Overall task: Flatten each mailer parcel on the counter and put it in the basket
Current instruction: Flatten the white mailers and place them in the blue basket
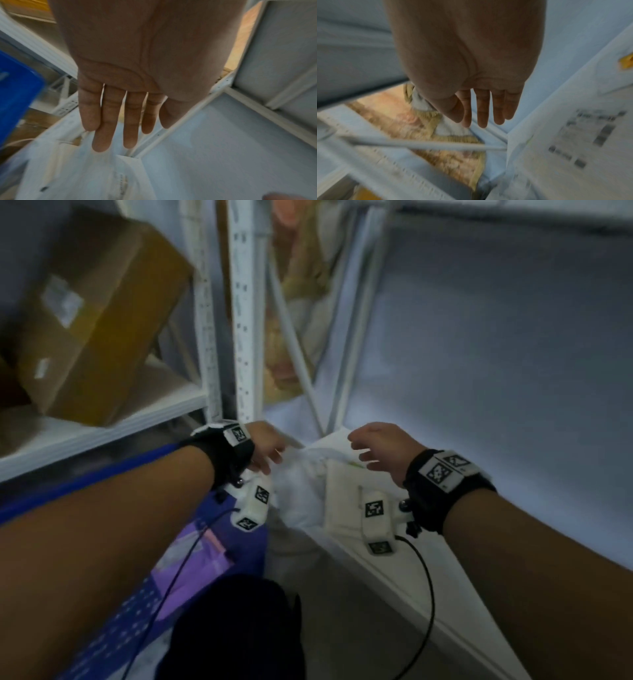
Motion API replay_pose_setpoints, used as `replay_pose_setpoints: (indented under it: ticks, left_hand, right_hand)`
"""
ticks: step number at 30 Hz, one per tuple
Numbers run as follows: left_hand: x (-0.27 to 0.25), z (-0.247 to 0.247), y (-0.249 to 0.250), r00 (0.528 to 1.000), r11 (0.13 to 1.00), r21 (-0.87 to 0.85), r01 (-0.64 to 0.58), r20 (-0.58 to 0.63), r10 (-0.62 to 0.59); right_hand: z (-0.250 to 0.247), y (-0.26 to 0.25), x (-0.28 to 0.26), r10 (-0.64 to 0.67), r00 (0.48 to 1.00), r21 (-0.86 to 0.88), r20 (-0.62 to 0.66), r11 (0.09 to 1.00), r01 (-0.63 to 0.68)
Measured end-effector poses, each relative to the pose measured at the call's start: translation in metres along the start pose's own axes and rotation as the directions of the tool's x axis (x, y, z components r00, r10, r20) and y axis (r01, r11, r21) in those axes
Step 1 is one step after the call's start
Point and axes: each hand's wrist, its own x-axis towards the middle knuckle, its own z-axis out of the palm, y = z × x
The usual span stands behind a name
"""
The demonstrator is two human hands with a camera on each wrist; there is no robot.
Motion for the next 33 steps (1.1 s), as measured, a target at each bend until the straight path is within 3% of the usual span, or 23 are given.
replay_pose_setpoints:
  ticks: [4,8,13,17,24,33]
  left_hand:
    - [-0.006,0.029,0.056,0.997,0.996,0.055,-0.074,0.038,0.072]
    - [-0.005,0.076,0.099,0.989,0.984,0.124,-0.127,0.087,0.116]
    - [0.015,0.154,0.118,0.970,0.967,0.194,-0.164,0.210,0.122]
    - [0.040,0.211,0.116,0.948,0.952,0.239,-0.189,0.299,0.112]
    - [0.060,0.284,0.112,0.881,0.906,0.311,-0.287,0.458,0.122]
    - [0.059,0.339,0.114,0.854,0.851,0.393,-0.348,0.507,0.115]
  right_hand:
    - [-0.076,0.030,-0.026,0.079,0.981,0.028,-0.175,0.997,-0.075]
    - [-0.133,0.077,-0.040,0.179,0.950,0.100,-0.255,0.982,-0.159]
    - [-0.175,0.152,-0.045,0.359,0.855,0.305,-0.374,0.918,-0.252]
    - [-0.180,0.204,-0.040,0.525,0.784,0.451,-0.333,0.818,-0.357]
    - [-0.176,0.260,-0.015,0.669,0.684,0.618,-0.291,0.677,-0.400]
    - [-0.167,0.287,-0.006,0.711,0.674,0.766,-0.202,0.543,-0.343]
